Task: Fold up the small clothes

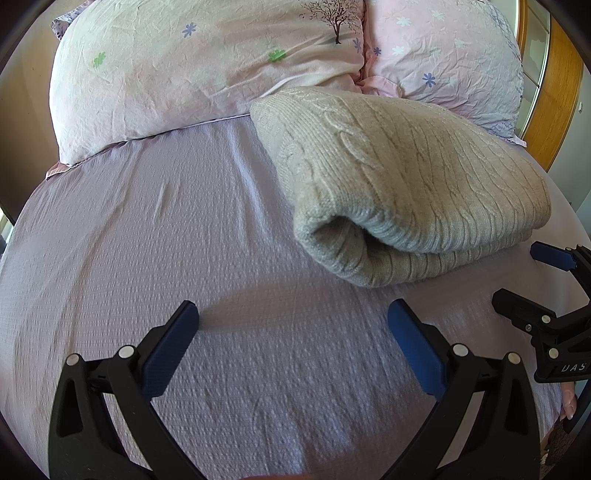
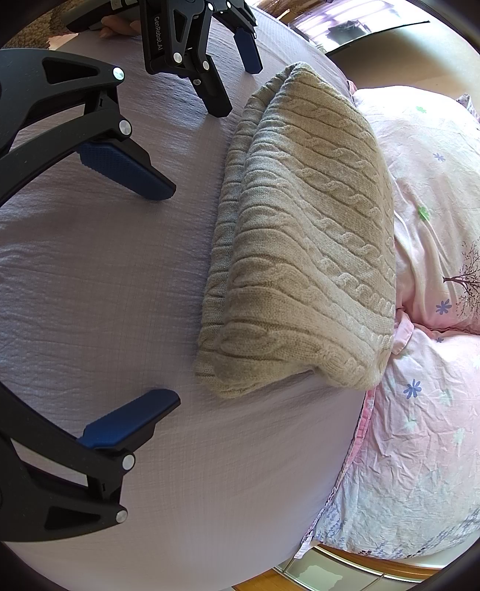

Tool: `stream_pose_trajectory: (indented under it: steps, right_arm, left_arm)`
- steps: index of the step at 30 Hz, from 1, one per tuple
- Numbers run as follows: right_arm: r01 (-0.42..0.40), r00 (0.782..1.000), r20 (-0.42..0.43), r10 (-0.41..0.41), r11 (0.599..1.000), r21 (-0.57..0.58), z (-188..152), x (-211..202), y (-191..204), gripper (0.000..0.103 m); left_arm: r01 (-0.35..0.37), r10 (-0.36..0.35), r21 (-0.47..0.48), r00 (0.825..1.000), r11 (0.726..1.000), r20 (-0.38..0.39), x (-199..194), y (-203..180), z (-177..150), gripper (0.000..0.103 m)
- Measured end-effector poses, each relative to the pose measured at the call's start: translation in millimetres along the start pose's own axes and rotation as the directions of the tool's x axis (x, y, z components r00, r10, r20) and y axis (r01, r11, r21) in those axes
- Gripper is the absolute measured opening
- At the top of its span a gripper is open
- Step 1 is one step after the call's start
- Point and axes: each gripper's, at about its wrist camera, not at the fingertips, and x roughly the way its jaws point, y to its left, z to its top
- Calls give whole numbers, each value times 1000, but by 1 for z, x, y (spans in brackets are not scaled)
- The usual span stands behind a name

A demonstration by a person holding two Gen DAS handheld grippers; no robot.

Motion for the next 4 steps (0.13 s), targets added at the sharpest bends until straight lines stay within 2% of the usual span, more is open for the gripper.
stream_pose_trajectory:
  steps: [4]
  right_arm:
    - [0,1000,0,0,1000,0,0,0,0,102]
  left_arm:
    - [0,0,0,1000,1000,0,0,0,0,101]
